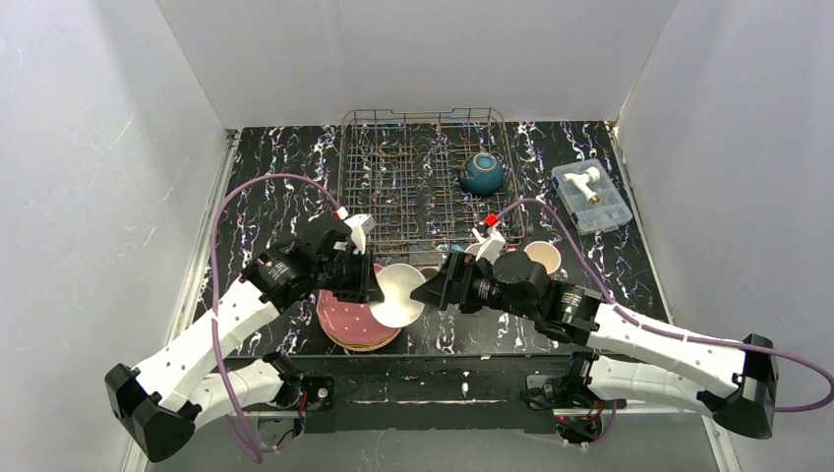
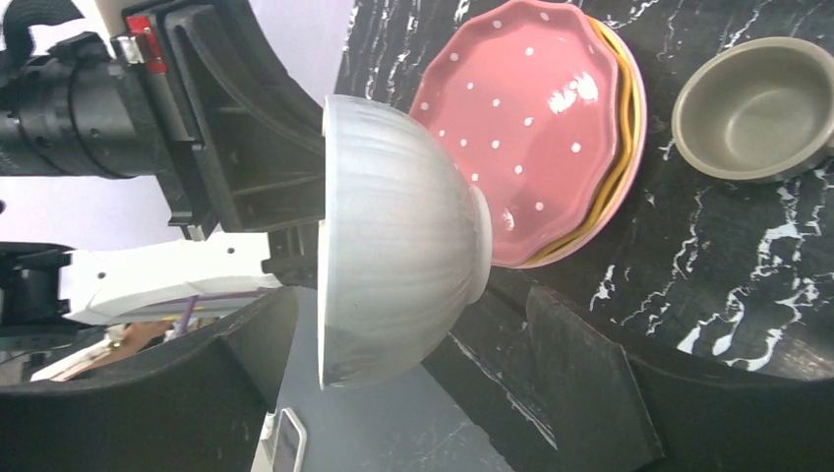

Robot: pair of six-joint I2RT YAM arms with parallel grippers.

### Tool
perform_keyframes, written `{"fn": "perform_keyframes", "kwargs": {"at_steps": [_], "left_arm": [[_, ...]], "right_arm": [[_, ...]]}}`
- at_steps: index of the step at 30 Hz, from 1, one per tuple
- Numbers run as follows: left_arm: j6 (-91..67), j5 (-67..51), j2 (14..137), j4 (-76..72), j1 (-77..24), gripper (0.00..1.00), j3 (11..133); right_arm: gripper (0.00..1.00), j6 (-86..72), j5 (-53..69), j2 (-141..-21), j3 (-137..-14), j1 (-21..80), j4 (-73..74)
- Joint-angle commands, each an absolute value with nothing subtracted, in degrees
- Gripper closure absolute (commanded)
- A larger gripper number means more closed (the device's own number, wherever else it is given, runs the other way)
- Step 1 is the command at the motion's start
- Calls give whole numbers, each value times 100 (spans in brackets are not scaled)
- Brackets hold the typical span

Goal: Load the mixed dishes into the dish rack
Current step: Pick up the bowl from the corner of the board.

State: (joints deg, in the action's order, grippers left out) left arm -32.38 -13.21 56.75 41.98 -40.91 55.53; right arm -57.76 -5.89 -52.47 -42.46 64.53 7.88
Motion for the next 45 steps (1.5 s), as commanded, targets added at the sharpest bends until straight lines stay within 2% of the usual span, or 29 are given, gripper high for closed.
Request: {"fn": "perform_keyframes", "kwargs": {"at_steps": [1,20,32,35,41,43,45], "left_arm": [[-3358,-1891,5439,3841,-3939,100,5547],[-3863,-3102,5210,3217,-3310,100,5288],[-4025,-3264,5229,2998,-3284,100,5166],[-4034,-3282,5249,2971,-3287,100,5168],[-4030,-3196,5247,3003,-3287,100,5113],[-4018,-3175,5255,3015,-3292,100,5113],[-4000,-3156,5288,3040,-3288,100,5131]], "right_arm": [[5,-6190,-453,-4947,-4000,6403,-144],[1,-6890,-555,-4531,-3246,6390,-1260],[5,-7041,-548,-4658,-3085,6397,-1764],[9,-7079,-545,-4684,-3051,6392,-1872],[26,-7153,-469,-4805,-2980,6396,-2202],[35,-7157,-457,-4798,-2979,6392,-2227],[50,-7137,-457,-4790,-2979,6391,-2210]]}}
